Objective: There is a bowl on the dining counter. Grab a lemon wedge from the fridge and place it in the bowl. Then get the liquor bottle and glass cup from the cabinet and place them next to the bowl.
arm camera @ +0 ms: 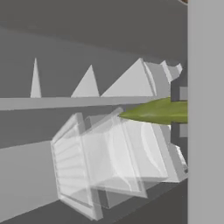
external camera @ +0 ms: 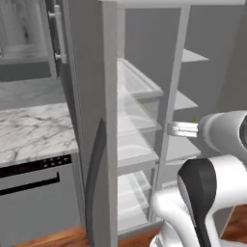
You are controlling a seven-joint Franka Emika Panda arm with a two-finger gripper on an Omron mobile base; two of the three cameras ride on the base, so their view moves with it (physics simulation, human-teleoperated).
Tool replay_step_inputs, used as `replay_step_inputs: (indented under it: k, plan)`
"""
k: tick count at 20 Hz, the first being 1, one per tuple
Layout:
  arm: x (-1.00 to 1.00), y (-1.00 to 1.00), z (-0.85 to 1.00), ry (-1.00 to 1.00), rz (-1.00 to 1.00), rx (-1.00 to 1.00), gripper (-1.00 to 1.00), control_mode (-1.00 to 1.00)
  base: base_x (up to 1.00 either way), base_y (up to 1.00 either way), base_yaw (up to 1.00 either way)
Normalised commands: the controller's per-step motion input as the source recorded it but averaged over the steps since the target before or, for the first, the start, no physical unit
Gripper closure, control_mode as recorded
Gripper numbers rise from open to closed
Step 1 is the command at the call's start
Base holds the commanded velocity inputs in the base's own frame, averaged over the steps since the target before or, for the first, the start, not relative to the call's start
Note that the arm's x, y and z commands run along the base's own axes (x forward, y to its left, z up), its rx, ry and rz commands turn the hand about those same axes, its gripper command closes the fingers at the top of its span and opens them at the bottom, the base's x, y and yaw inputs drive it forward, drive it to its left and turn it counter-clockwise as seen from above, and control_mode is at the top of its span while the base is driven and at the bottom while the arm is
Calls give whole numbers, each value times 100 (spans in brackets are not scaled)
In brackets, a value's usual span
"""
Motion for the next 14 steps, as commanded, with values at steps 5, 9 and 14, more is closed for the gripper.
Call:
replay_step_inputs:
  k: [5, 9, 14]
  plan:
    - [0, 0, 0, 0, 0, 0, 100, 100, -51, 0, -42]
    - [0, 0, 0, 0, 0, 0, 100, 100, -51, 0, -50]
    - [0, 0, 0, 0, 0, 0, 100, 100, -53, 0, -55]
